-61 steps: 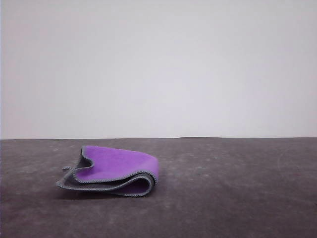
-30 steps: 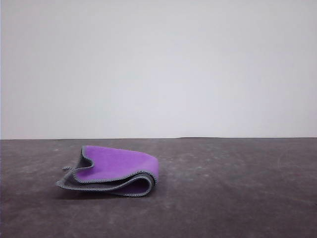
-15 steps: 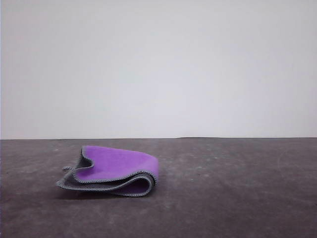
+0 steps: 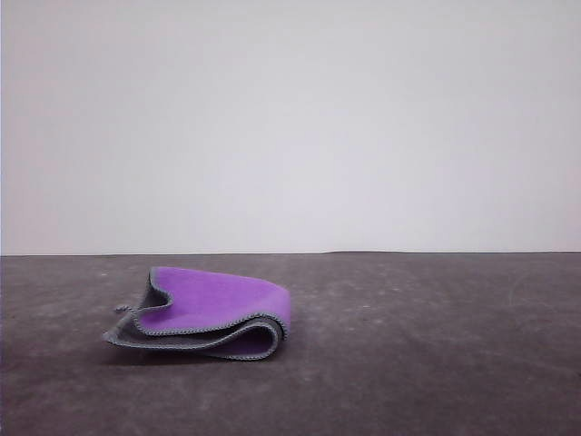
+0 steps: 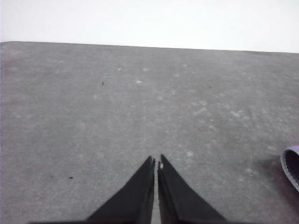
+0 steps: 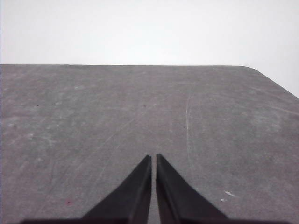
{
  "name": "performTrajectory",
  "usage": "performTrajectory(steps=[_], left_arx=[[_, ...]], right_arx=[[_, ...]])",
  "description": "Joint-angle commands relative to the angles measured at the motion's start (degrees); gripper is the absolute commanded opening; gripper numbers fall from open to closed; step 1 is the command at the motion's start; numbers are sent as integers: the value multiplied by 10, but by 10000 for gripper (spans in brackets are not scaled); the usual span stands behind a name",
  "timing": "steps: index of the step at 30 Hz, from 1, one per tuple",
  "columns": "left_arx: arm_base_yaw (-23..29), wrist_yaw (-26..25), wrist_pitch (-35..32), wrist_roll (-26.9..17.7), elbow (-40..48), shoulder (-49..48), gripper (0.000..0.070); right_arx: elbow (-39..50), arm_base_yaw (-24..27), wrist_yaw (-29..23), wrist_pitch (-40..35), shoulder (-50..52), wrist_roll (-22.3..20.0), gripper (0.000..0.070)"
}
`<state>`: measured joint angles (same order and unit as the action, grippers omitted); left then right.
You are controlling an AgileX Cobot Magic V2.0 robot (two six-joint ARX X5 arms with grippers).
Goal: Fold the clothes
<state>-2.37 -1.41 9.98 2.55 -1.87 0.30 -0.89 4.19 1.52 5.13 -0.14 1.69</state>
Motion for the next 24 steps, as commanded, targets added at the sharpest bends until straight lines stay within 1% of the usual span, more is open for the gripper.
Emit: performTrajectory(steps=[1,24], left_arx=[[1,2,-10,-4,12,0,0],[1,2,-10,-4,12,0,0]], right_arx=[[2,1,0,-6,-1,-2,15],[2,1,0,-6,-1,-2,15]])
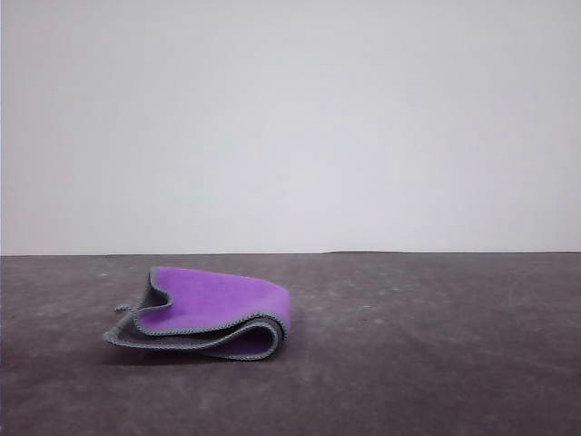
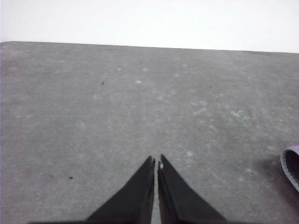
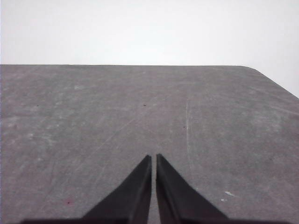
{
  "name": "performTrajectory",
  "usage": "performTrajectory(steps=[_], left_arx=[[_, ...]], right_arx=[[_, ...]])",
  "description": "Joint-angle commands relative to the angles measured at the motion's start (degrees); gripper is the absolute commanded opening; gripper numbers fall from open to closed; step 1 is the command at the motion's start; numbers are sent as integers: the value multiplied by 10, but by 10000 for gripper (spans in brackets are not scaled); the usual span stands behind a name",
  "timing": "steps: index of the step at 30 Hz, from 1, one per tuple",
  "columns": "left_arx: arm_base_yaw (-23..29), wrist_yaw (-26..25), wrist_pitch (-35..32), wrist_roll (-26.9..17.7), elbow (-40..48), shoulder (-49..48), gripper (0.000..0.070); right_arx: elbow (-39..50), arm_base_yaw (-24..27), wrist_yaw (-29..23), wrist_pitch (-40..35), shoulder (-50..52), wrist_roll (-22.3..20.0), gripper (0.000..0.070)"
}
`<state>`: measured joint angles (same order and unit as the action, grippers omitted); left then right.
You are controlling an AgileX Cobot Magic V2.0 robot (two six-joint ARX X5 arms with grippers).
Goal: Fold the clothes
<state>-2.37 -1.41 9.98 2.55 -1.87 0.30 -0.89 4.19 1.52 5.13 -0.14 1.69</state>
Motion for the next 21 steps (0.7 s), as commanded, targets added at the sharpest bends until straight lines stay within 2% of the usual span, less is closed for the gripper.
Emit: performTrajectory(steps=[1,21], left_arx=[[1,2,-10,-4,12,0,0],[1,2,-10,-4,12,0,0]], right_arx=[[2,1,0,-6,-1,-2,15],[2,1,0,-6,-1,-2,15]])
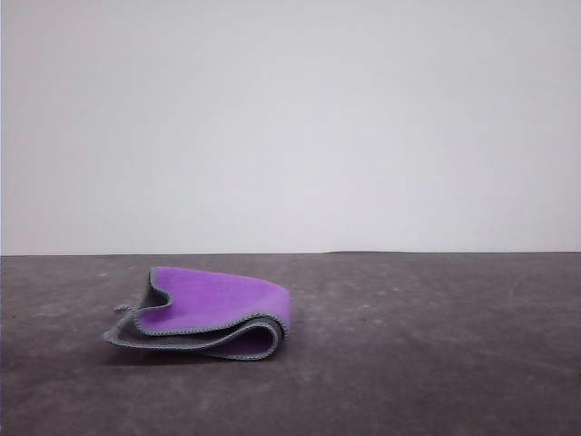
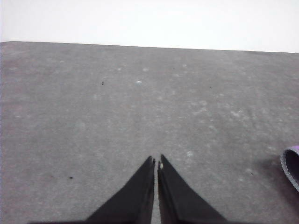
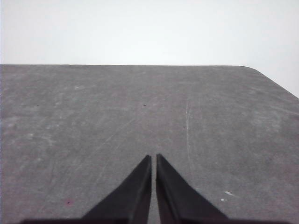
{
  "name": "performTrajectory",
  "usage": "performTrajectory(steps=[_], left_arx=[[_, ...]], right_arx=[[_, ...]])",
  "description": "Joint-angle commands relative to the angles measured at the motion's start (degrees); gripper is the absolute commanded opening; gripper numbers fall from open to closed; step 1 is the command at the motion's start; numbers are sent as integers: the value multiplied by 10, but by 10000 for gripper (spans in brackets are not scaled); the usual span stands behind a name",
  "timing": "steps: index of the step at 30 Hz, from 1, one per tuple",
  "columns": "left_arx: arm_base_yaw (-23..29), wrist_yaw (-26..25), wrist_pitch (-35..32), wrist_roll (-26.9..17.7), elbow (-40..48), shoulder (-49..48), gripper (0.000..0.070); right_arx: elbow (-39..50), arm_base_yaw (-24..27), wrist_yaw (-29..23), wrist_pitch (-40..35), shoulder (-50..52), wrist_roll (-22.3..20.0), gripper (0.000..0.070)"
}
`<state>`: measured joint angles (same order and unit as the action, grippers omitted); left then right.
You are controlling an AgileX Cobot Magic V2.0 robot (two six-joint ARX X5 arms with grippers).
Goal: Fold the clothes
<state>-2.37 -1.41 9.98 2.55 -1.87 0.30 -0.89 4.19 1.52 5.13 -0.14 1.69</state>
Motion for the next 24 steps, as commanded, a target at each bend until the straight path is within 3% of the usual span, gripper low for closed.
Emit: performTrajectory(steps=[1,24], left_arx=[[1,2,-10,-4,12,0,0],[1,2,-10,-4,12,0,0]], right_arx=[[2,1,0,-6,-1,-2,15],[2,1,0,-6,-1,-2,15]])
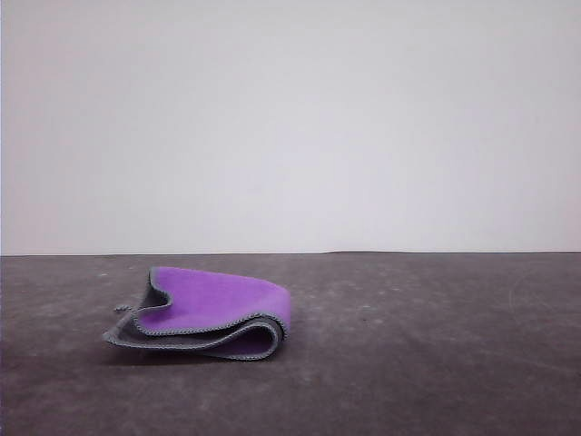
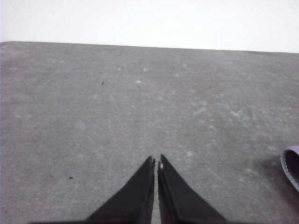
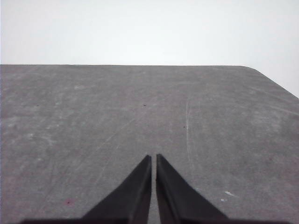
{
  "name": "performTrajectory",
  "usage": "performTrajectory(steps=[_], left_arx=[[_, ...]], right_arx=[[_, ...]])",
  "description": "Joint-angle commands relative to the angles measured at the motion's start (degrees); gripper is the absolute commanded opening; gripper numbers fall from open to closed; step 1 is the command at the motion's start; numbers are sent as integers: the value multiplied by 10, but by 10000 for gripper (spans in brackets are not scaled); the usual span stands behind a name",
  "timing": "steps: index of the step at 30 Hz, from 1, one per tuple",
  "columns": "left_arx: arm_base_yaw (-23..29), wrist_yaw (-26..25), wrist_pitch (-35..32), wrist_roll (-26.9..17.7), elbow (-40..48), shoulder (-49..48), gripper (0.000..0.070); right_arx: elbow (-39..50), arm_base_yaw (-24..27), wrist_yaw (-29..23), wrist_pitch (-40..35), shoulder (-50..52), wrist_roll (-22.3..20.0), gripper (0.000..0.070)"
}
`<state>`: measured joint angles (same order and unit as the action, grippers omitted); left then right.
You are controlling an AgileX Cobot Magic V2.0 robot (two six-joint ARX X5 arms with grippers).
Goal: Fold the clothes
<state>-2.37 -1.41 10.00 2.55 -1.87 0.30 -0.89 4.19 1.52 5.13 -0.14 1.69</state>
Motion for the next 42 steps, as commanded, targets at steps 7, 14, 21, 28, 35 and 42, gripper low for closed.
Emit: performTrajectory(steps=[7,14,21,28,35,42], left_arx=[[1,2,-10,-4,12,0,0],[1,2,-10,-4,12,0,0],[1,2,-10,-4,12,0,0],[1,2,-10,-4,12,0,0],[1,2,-10,-4,12,0,0],[1,2,-10,-4,12,0,0]], right_arx=[[2,1,0,-6,-1,-2,15],[2,1,0,-6,-1,-2,15],[2,1,0,-6,-1,-2,15],[2,1,0,-6,-1,-2,15],[2,1,-1,-6,-1,-2,15],[2,1,0,-6,-1,-2,15]])
